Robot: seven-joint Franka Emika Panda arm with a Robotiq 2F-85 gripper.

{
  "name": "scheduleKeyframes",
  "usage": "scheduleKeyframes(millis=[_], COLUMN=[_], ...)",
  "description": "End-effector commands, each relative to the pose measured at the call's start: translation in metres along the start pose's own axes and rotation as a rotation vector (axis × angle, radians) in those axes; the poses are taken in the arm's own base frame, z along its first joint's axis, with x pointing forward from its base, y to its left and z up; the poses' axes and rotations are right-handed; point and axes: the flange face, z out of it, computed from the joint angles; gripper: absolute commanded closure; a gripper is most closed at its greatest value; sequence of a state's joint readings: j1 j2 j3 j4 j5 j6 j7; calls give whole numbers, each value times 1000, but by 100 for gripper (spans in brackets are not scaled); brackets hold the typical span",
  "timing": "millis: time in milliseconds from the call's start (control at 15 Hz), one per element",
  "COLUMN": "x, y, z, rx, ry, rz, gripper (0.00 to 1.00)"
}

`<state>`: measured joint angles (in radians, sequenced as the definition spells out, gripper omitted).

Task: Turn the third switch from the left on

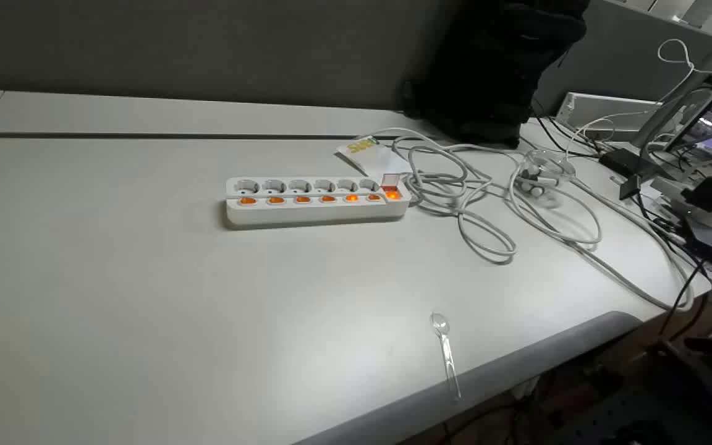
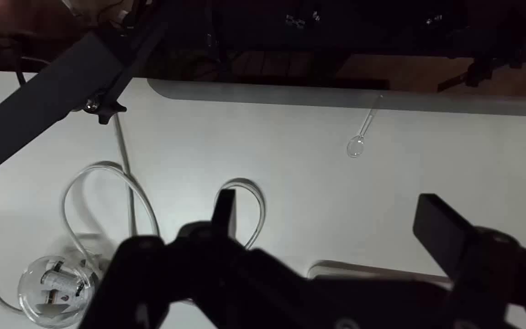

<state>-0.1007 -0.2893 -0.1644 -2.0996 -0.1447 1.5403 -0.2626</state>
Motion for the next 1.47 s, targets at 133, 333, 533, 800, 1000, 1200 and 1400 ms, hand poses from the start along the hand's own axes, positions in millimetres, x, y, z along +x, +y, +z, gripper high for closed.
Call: scheduleKeyframes(millis=[133,333,533,800,1000,1200,1400], x=[0,0,0,0,0,22,65], y=[0,0,0,0,0,-4,-18], z=[-1,-1,-1,-1,-1,5,33], rx=[0,0,0,0,0,-27,-69], ry=[0,0,0,0,0,85,193], rz=[0,0,0,0,0,66,117], gripper=[0,0,0,0,0,0,0])
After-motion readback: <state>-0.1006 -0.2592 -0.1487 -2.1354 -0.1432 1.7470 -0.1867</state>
